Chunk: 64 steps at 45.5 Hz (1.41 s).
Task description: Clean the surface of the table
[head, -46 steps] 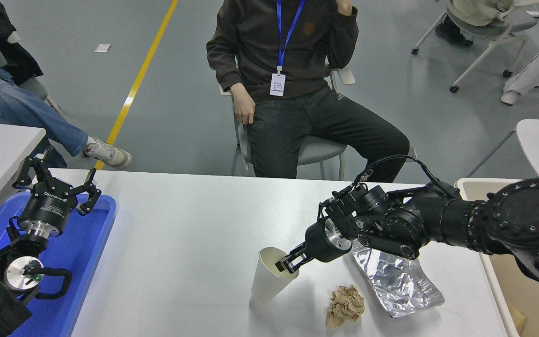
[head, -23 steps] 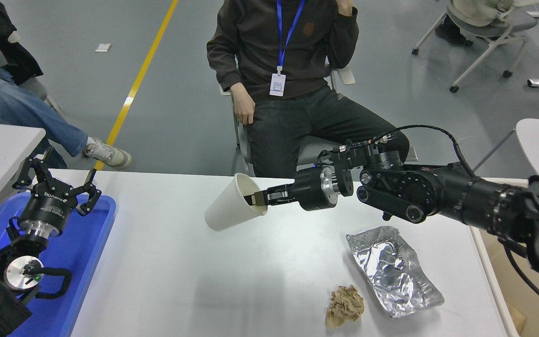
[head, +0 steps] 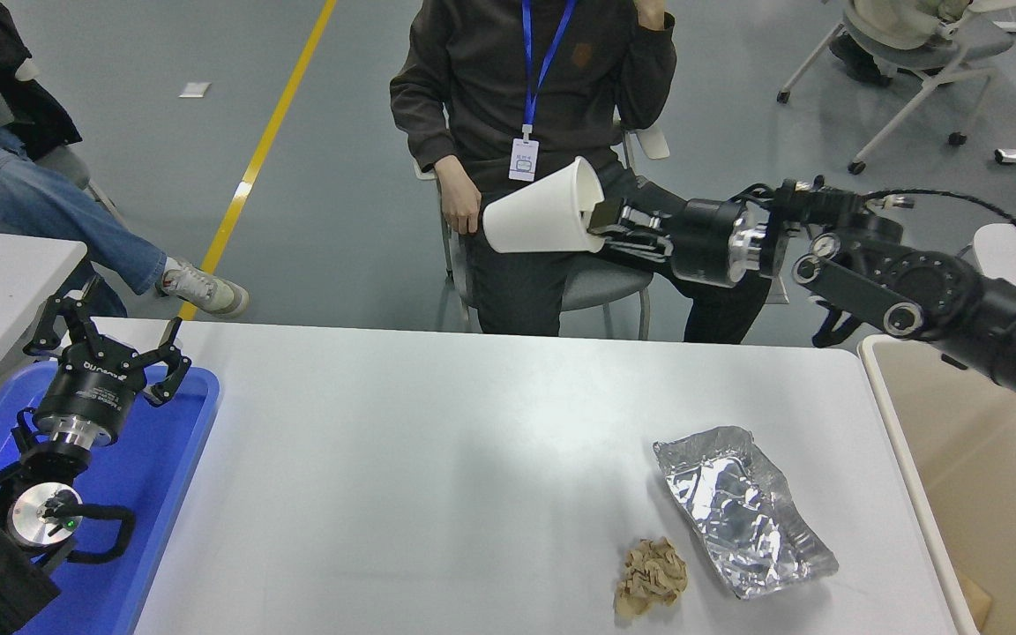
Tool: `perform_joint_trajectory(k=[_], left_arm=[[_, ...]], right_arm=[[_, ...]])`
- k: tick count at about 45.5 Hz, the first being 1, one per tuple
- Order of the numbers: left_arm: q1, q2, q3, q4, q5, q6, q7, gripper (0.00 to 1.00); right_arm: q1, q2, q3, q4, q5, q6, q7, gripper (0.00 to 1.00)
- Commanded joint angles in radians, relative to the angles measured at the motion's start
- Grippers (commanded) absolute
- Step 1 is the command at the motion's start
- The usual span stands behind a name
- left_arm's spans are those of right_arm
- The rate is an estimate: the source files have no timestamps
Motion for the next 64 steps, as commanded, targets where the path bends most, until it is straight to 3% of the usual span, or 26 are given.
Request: perform_joint_trajectory(k=[1,20,30,52,64], left_arm=[[0.000,0.000,0.000,0.001,0.000,0.000,0.001,1.00],[0.000,0.000,0.000,-0.001,0.000,0.000,0.000,1.00],[0.000,0.000,0.000,0.001,0.000,0.000,0.001,1.00],[0.000,0.000,0.000,0.001,0.000,0.000,0.000,1.00],[0.000,0.000,0.000,0.001,0.000,0.000,0.000,1.00]], right_arm=[[-0.053,-0.053,0.004,-0.270,0.135,0.002,0.000,0.00],[-0.247,-0.097,-0.002,-0.630,0.285,-0.010,-0.032,0.00],[-0.311,-0.117,0.003,-0.680,0.330,-0.031,-0.221,0.00],[-0.420,-0.126,0.006,-0.680,0.336,-0.200,-0.612,0.00],[-0.552,-0.088,-0.002,-0.670,0.350,-0.222,-0.640,0.00]])
